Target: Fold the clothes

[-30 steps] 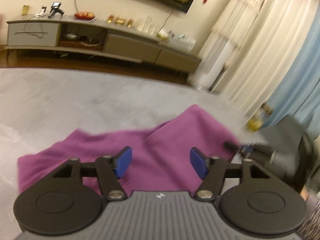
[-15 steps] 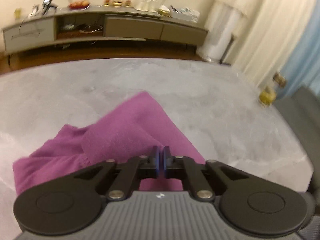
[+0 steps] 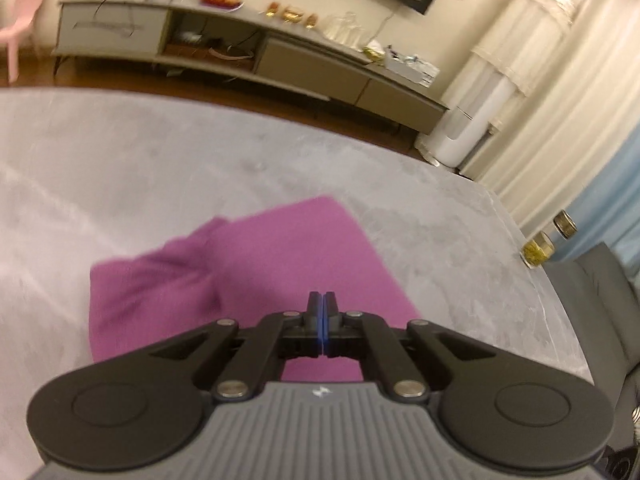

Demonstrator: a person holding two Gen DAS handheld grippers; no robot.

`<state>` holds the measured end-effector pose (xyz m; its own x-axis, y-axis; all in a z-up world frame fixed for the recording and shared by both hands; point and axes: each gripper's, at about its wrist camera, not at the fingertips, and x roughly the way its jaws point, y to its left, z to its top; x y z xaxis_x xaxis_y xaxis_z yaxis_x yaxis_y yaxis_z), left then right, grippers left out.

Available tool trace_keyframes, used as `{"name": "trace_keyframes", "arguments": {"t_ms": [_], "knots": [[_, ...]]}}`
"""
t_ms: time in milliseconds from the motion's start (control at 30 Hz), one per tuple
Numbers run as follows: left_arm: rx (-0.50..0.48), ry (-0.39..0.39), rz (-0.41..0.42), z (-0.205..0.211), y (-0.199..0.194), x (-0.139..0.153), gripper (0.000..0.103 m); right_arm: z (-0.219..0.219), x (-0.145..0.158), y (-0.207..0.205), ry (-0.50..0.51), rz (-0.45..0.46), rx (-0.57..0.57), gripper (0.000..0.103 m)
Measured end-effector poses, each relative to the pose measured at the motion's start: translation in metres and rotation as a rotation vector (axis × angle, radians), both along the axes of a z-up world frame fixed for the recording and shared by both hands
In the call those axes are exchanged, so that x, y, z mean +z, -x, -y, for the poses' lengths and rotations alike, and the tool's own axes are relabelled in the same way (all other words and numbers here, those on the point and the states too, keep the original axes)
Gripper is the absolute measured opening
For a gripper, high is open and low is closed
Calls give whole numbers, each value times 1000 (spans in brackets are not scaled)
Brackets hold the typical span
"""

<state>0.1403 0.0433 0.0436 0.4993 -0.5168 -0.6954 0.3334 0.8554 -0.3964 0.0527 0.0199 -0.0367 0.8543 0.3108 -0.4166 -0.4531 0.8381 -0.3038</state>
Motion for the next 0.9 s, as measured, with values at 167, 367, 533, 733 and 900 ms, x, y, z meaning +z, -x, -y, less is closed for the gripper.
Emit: {"name": "trace_keyframes", "arguments": {"t_ms": [167,367,533,733,900], "knots": [[127,8,0,-25,16,-12,74,-15,-24,10,122,34,-4,65],[56,-50,-72,-3,1,-40,19,-11,-23,15,63,8,-7,63],[36,41,-9,-1,-9,-14,9,-4,-13,45,-23,51,98,56],[72,162,55,-42,5,28,9,-16,-23,43,-87,-56,155,53],[152,158,64,-83,30,25,9,-11,-39,12,-112,-230,-64,39]]}}
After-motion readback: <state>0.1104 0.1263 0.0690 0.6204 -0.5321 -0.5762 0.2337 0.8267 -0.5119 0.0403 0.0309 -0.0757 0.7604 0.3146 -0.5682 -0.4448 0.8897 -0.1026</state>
